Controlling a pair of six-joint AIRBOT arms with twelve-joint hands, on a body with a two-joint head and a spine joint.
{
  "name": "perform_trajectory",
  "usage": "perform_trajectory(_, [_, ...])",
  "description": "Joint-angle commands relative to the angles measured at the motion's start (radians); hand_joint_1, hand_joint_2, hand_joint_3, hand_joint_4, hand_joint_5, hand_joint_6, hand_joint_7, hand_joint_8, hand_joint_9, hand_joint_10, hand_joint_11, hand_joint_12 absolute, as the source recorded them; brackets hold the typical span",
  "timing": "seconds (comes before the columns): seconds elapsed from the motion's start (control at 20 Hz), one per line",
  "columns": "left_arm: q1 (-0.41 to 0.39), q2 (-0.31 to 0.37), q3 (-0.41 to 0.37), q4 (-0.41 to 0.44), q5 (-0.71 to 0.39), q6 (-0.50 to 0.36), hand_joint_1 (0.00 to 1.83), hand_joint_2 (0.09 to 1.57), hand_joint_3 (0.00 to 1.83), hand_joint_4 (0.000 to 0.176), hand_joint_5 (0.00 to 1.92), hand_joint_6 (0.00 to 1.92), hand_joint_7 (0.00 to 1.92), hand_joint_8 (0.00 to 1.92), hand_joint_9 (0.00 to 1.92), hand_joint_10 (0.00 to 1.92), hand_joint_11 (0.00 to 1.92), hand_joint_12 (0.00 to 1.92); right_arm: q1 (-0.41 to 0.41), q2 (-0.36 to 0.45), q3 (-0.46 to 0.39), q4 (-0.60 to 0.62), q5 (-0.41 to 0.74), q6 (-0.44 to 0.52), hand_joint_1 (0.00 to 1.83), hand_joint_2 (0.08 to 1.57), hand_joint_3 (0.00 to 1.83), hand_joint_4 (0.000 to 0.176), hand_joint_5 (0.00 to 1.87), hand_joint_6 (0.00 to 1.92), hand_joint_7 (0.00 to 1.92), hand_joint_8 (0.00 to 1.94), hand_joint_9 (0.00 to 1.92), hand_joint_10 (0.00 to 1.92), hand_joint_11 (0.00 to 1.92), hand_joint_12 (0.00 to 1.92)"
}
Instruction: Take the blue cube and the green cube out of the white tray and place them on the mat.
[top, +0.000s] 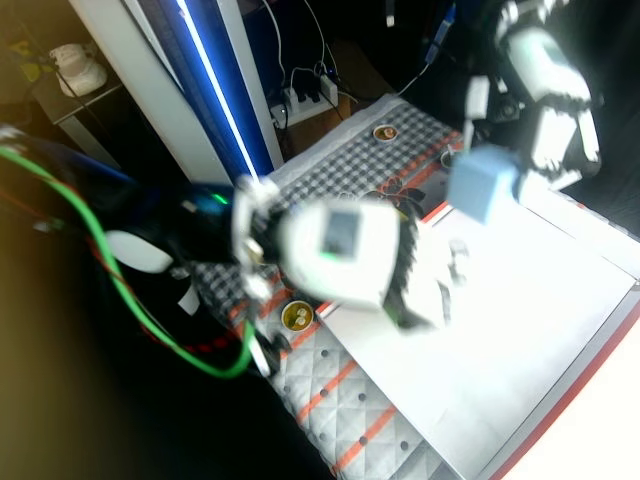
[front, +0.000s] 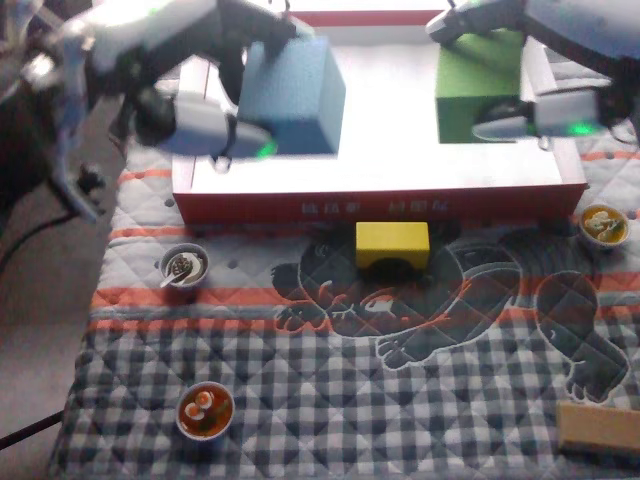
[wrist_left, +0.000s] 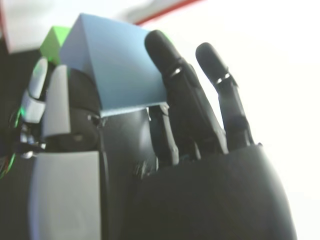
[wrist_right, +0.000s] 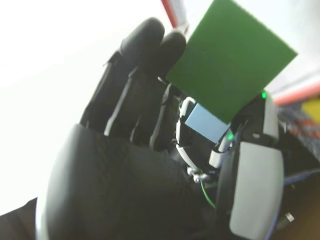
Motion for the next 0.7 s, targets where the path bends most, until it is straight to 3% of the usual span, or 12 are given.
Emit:
perform_trajectory(0.0, [0.006,0.026,-0.029,0.035,-0.160,-0.006,1.34,1.11,0.00,0.066,0.81,0.00,0.96,1.05,0.83,0.97,0.24,1.42,-0.008,0.019,-0.021,0.004,0.168,-0.003,1.25,1.15,0.00,0.000,0.96,0.72,0.93,1.34,1.04,1.46,1.01,1.74])
perform_trajectory(0.1, [0.061,0.087,-0.107,0.118,-0.201,-0.065,1.35,1.11,0.00,0.077,0.83,0.01,0.96,1.04,0.73,1.09,0.21,1.51,-0.071,0.075,-0.088,-0.004,0.246,-0.003,1.17,1.11,0.00,0.000,1.00,0.91,0.89,1.45,1.04,1.78,1.08,1.91])
perform_trajectory(0.2, [0.129,0.132,-0.151,0.182,-0.233,-0.198,1.34,1.14,0.00,0.075,0.80,0.00,0.90,1.14,0.59,1.27,0.07,1.70,-0.152,0.120,-0.151,-0.003,0.313,0.002,1.16,1.12,0.00,0.000,0.98,0.97,0.87,1.39,1.11,1.69,1.22,1.82])
perform_trajectory(0.25, [0.151,0.140,-0.160,0.188,-0.239,-0.234,1.34,1.13,0.00,0.073,0.78,0.01,0.91,1.12,0.62,1.20,0.06,1.69,-0.183,0.128,-0.167,-0.003,0.334,0.009,1.22,1.15,0.00,0.000,0.89,1.07,0.89,1.22,1.10,1.53,1.20,1.71])
perform_trajectory(0.3, [0.166,0.143,-0.164,0.188,-0.239,-0.247,1.34,1.14,0.00,0.054,0.78,0.01,0.89,1.15,0.63,1.27,0.09,1.70,-0.206,0.130,-0.176,-0.003,0.348,0.018,1.24,1.17,0.00,0.000,0.89,0.88,0.90,1.35,1.09,1.43,1.18,1.66])
perform_trajectory(0.35, [0.182,0.140,-0.166,0.187,-0.230,-0.248,1.35,1.11,0.00,0.048,0.79,0.00,0.95,1.05,0.69,1.13,0.10,1.65,-0.244,0.130,-0.184,-0.003,0.368,0.035,1.26,1.15,0.00,0.000,0.92,0.79,0.94,1.30,1.10,1.25,1.14,1.50])
perform_trajectory(0.4, [0.187,0.127,-0.157,0.177,-0.208,-0.248,1.36,1.07,0.00,0.047,0.81,0.00,1.02,0.94,0.77,0.94,0.15,1.55,-0.274,0.128,-0.185,0.001,0.377,0.055,1.26,1.12,0.00,0.000,0.95,0.79,1.02,1.15,1.08,0.89,1.01,1.23])
perform_trajectory(0.45, [0.191,0.115,-0.149,0.166,-0.195,-0.248,1.37,1.06,0.00,0.057,0.83,0.00,1.06,0.88,0.81,0.82,0.17,1.51,-0.289,0.125,-0.184,0.006,0.377,0.062,1.24,1.14,0.01,0.000,0.85,1.01,1.02,1.10,1.03,0.46,0.87,0.94])
perform_trajectory(0.5, [0.196,0.104,-0.142,0.157,-0.185,-0.248,1.37,1.05,0.00,0.056,0.84,0.00,1.07,0.86,0.82,0.74,0.19,1.47,-0.315,0.119,-0.184,0.014,0.376,0.074,1.06,1.12,0.00,0.000,0.71,0.38,0.85,0.42,0.95,0.17,0.74,0.70])
perform_trajectory(0.55, [0.204,0.095,-0.136,0.148,-0.176,-0.248,1.37,1.06,0.00,0.041,0.86,0.00,1.06,0.89,0.82,0.69,0.21,1.41,-0.340,0.112,-0.183,0.018,0.376,0.088,0.92,1.09,0.00,0.000,0.66,0.10,0.78,0.12,0.83,0.05,0.65,0.49])
perform_trajectory(0.6, [0.211,0.090,-0.132,0.141,-0.167,-0.248,1.14,0.97,0.00,0.053,0.73,0.00,0.77,0.40,0.68,0.54,0.17,1.25,-0.360,0.107,-0.183,0.020,0.375,0.097,0.58,1.07,0.00,0.058,0.35,0.02,0.38,0.02,0.39,0.01,0.33,0.32])
perform_trajectory(0.65, [0.213,0.088,-0.128,0.138,-0.157,-0.248,1.01,0.97,0.00,0.079,0.64,0.00,0.68,0.15,0.61,0.42,0.15,1.16,-0.376,0.104,-0.183,0.026,0.366,0.101,0.50,1.05,0.00,0.127,0.23,0.00,0.24,0.00,0.26,0.00,0.23,0.27])
